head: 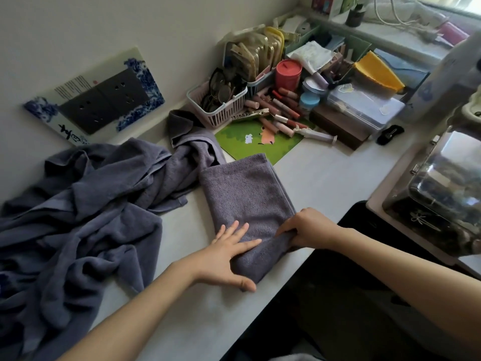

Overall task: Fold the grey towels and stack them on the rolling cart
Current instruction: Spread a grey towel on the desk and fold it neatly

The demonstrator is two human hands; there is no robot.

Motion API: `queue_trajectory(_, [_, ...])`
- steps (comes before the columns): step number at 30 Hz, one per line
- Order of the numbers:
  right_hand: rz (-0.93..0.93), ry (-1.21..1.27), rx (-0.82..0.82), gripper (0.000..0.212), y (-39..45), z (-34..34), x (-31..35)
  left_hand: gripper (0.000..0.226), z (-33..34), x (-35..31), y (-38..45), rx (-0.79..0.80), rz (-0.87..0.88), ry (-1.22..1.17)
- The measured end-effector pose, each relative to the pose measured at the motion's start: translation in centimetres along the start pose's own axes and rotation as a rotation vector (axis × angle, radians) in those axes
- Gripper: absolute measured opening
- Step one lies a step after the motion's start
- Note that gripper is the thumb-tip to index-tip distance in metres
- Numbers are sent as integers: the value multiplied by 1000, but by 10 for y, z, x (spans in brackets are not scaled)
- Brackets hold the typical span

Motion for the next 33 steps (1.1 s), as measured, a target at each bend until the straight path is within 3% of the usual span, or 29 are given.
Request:
queue_trajectory(3, [65, 186, 45, 36, 2, -17, 6, 117, -8, -14, -22, -81, 51, -13])
queue_trajectory(6, [78, 381, 92, 29, 7, -25, 5, 121, -17, -13, -35, -297, 134, -6])
queue_trajectory(10, [78, 573, 144, 18, 16, -31, 10, 84, -31, -4, -43, -628, 189, -121])
queue_trajectory(12, [73, 627, 148, 12, 16, -33, 15, 64, -40, 1, -46, -640, 122, -282])
queue_trajectory(15, [39, 814, 176, 11, 12, -32, 21, 45, -43, 19, -50, -521, -66, -623])
queue_trajectory(20, [42, 1255, 190, 88, 4, -16, 16, 51, -37, 51, -48, -566, -379, -903])
queue_trajectory(23, [-23, 1402, 223, 103, 1, -6, 22, 44, -27, 62, -42, -507, -511, -1166])
queue_trajectory(27, [26, 1082, 161, 111, -2, 2, 28, 57, -23, 66, -30, -326, -602, -1388])
queue_trajectory(30, [129, 855, -135, 74, 5, -3, 21, 60, -26, 64, -25, -265, -632, -1426])
queue_trajectory(33, [267, 658, -348, 43, 10, -6, 11, 66, -38, 65, -27, -485, -592, -1296])
Point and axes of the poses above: each hand's wrist, its own y-axis towards the middle knuckle, its own z-axis out of the palm, x = y × z, the point moved 7 cm from there along y, towards the middle knuckle, and after that the axes turned 5 degrees about -z, right-handed, at the moved point
